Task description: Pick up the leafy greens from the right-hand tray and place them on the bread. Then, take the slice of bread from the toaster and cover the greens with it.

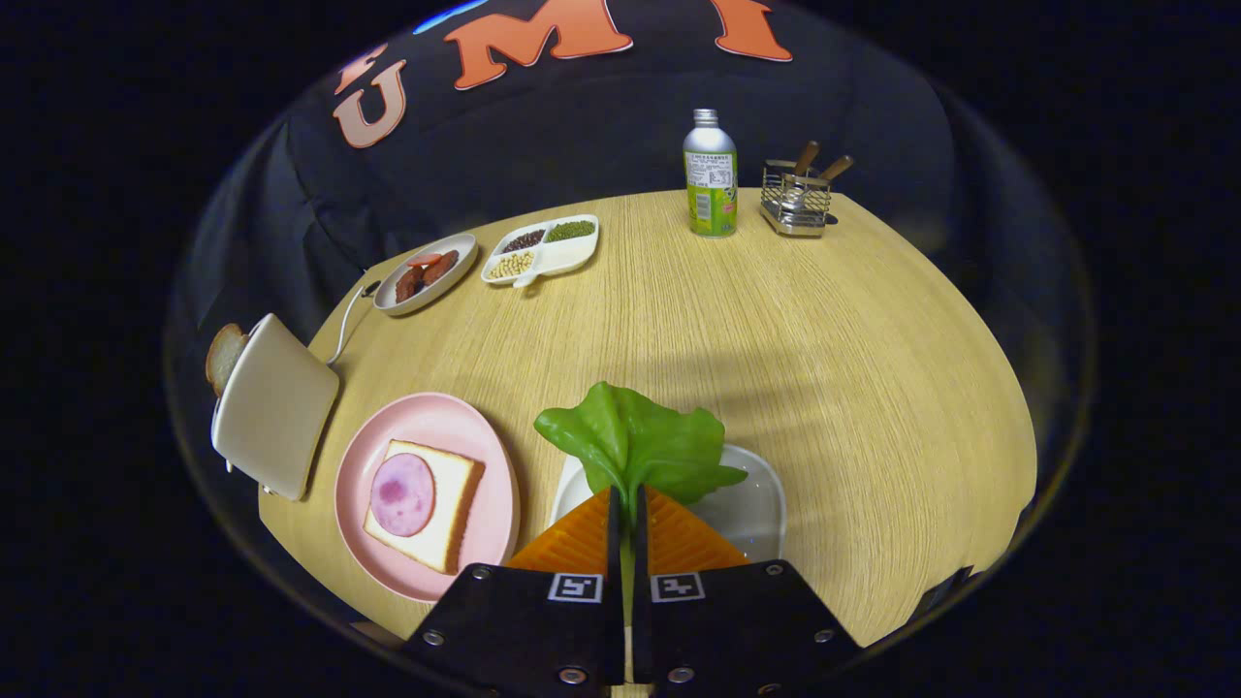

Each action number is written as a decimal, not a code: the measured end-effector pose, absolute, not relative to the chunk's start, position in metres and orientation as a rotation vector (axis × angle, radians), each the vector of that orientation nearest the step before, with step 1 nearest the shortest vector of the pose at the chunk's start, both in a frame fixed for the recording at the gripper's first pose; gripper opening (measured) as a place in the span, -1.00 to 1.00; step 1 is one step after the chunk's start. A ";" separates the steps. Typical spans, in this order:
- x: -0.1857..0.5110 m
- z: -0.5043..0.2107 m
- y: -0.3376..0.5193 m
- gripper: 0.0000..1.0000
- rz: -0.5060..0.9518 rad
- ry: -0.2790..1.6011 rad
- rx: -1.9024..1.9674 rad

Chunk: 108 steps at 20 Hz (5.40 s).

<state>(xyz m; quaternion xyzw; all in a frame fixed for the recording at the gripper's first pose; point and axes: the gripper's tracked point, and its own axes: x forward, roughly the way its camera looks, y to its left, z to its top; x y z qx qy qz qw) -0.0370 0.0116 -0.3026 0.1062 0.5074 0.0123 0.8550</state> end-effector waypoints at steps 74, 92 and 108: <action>0.033 -0.123 0.323 0.69 0.594 1.026 0.220; 0.048 -0.145 0.427 0.68 0.627 1.238 0.154; 0.039 -0.165 0.426 -0.68 0.643 1.302 0.167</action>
